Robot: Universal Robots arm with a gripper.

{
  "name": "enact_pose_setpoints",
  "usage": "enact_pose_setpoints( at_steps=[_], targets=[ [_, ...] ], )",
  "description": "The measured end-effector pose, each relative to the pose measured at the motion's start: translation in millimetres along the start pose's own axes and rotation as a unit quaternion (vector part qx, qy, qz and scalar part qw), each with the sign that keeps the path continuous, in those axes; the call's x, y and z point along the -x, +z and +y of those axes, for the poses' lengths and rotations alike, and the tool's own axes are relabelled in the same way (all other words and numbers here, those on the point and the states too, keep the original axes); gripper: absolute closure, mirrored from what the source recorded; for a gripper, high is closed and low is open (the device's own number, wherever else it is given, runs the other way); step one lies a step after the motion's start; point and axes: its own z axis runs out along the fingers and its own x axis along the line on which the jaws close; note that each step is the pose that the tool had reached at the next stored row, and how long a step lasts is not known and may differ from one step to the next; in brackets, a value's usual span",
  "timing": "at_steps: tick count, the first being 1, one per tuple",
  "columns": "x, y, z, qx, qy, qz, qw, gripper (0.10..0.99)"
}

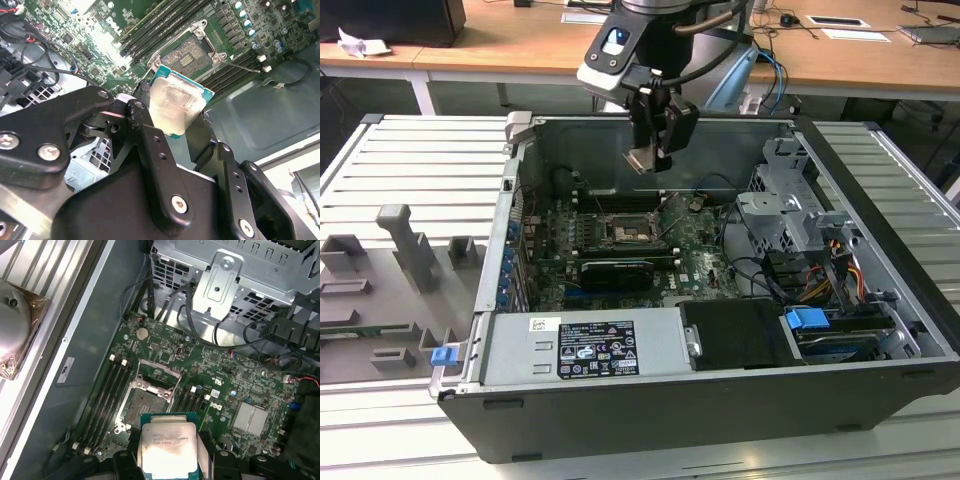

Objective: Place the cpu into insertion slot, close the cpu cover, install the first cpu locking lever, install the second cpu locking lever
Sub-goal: 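Place the cpu into insertion slot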

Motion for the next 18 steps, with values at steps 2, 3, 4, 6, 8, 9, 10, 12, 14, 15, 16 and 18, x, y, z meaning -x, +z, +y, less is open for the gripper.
enact_pose_setpoints(
  at_steps=[2, 3, 4, 6, 8, 9, 10, 12, 14, 15, 16, 18],
  targets=[
    [0.0, 0.1, 0.0, 0.0001, 0.006, -0.0006, 1.0000, 0.557],
    [0.0, 0.2, 0.0, 0.0002, 0.012, -0.0010, 0.9999, 0.557],
    [0.0, 0.2, 0.0, 0.0003, 0.017, -0.0015, 0.9999, 0.557],
    [0.0, 0.3, 0.0, 0.0005, 0.026, -0.0023, 0.9997, 0.557],
    [0.0, 0.5, -0.1, 0.0007, 0.036, -0.0032, 0.9993, 0.557],
    [0.0, 0.5, -0.1, 0.0008, 0.039, -0.0034, 0.9992, 0.557],
    [0.0, 0.5, -0.1, 0.0008, 0.042, -0.0037, 0.9991, 0.557],
    [0.0, 0.6, -0.1, 0.0010, 0.052, -0.0045, 0.9986, 0.557],
    [0.0, 0.7, -0.1, 0.0011, 0.059, -0.0052, 0.9982, 0.557],
    [0.0, 0.8, -0.1, 0.0012, 0.065, -0.0057, 0.9978, 0.557],
    [0.0, 0.8, -0.1, 0.0013, 0.070, -0.0061, 0.9975, 0.557],
    [0.0, 0.9, -0.1, 0.0014, 0.076, -0.0066, 0.9971, 0.557]
  ],
)
